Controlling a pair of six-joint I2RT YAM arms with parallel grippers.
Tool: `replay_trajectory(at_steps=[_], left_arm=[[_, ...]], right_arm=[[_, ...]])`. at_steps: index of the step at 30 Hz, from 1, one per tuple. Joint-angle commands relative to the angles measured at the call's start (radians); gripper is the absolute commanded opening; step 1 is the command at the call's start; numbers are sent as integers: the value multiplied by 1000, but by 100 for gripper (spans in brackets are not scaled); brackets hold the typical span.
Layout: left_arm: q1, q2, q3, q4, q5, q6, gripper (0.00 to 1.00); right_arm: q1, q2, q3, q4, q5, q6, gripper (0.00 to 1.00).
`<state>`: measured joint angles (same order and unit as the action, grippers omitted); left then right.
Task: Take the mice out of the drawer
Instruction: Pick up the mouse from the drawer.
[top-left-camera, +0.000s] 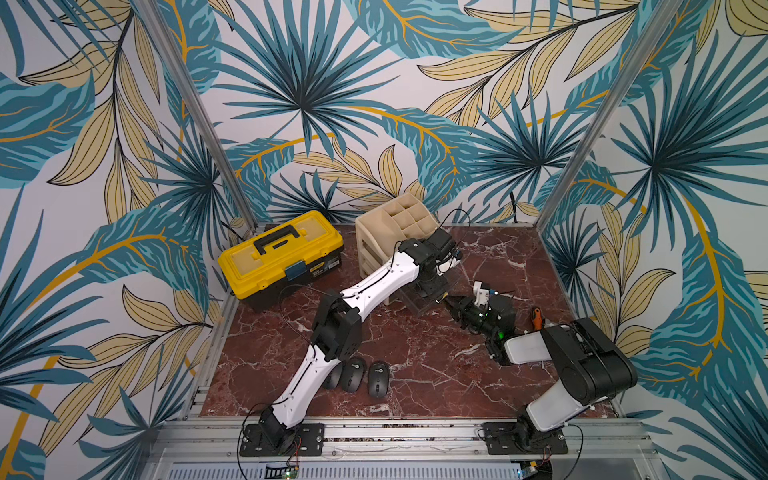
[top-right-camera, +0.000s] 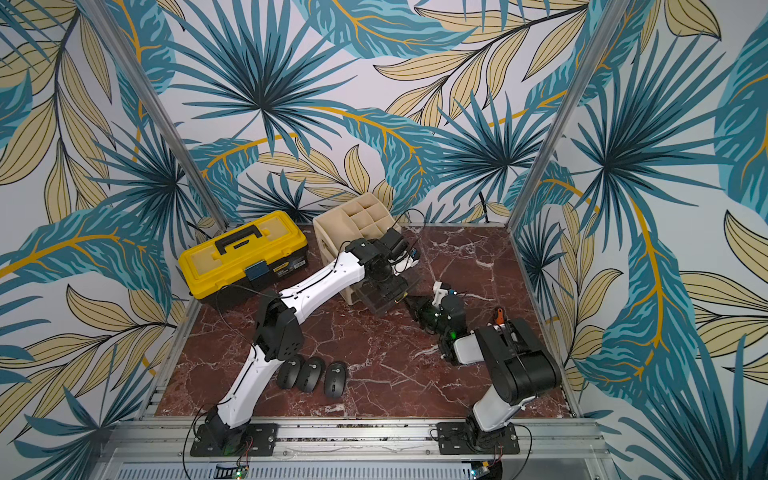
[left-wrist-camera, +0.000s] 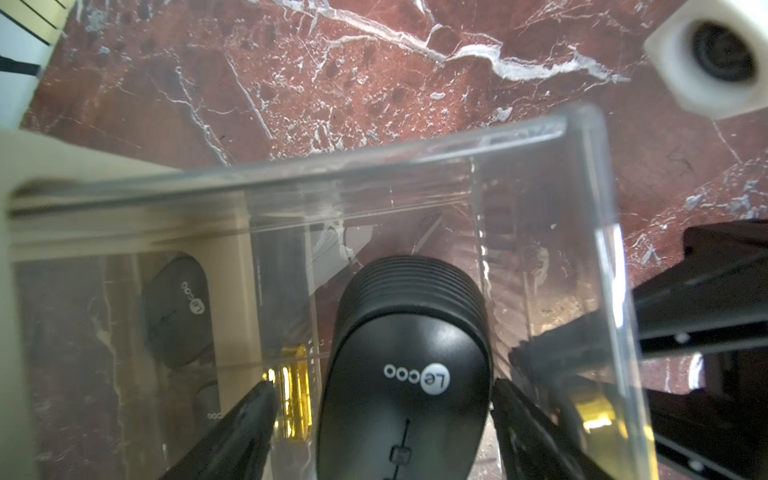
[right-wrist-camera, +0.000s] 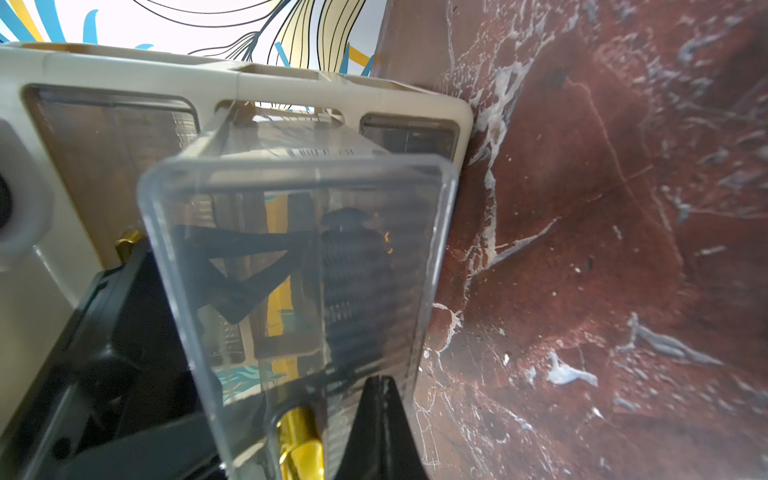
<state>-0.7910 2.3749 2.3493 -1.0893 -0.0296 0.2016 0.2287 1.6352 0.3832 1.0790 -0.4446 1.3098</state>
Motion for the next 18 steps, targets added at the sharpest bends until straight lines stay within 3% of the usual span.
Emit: replay_trajectory(at_steps=[1, 8, 18], left_arm=[[-7, 6, -19, -7, 3, 24, 83], [-3, 34, -15, -9, 3, 19, 66], [10, 23, -14, -15, 62, 12, 65]], right_arm=[[1, 15, 18, 59, -22, 7, 0], [1, 4, 8, 31, -18, -5, 0], [1, 58, -12, 49, 14, 6, 0]])
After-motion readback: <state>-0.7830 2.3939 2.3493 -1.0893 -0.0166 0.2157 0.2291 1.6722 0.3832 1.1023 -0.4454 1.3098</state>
